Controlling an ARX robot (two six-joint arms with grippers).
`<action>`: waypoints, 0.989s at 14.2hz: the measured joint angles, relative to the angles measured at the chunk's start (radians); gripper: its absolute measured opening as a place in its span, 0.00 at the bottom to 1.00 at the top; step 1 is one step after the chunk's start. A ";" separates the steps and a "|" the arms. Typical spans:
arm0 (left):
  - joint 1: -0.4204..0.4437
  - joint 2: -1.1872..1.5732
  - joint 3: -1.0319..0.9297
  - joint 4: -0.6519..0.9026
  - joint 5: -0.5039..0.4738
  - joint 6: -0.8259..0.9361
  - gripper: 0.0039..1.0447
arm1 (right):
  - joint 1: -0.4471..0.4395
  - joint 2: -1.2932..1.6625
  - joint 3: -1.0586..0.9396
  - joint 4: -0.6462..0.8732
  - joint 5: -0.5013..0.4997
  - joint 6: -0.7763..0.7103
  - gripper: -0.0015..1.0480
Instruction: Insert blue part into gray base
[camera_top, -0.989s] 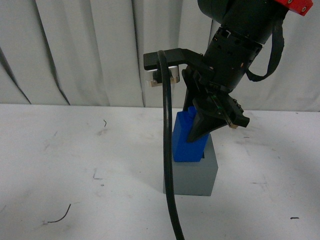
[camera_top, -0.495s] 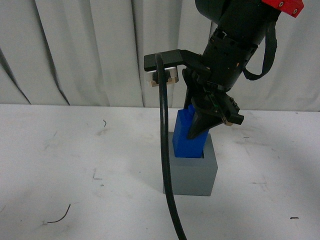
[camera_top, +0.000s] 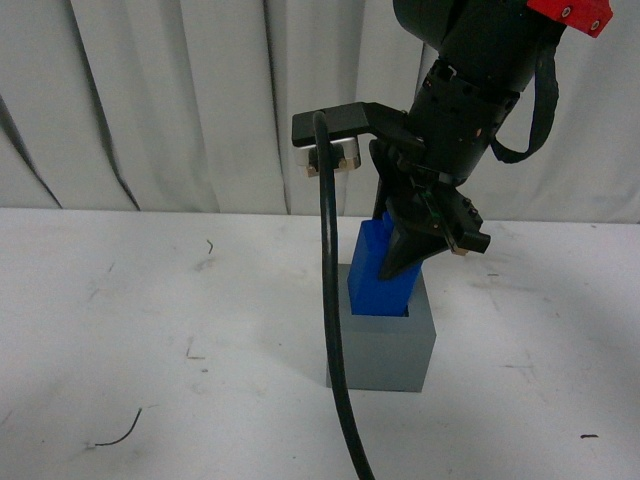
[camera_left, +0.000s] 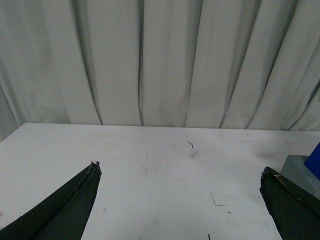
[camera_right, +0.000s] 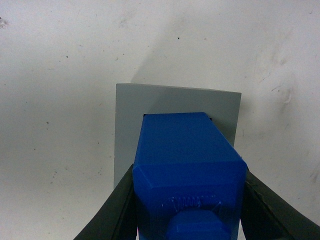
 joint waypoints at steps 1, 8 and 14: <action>0.000 0.000 0.000 0.000 0.000 0.000 0.94 | 0.000 -0.001 -0.002 0.002 0.000 0.000 0.45; 0.000 0.000 0.000 0.000 0.000 0.000 0.94 | 0.007 -0.006 -0.045 0.018 -0.012 -0.006 0.94; 0.000 0.000 0.000 0.000 0.000 0.000 0.94 | -0.005 -0.063 -0.043 0.070 -0.054 0.018 0.94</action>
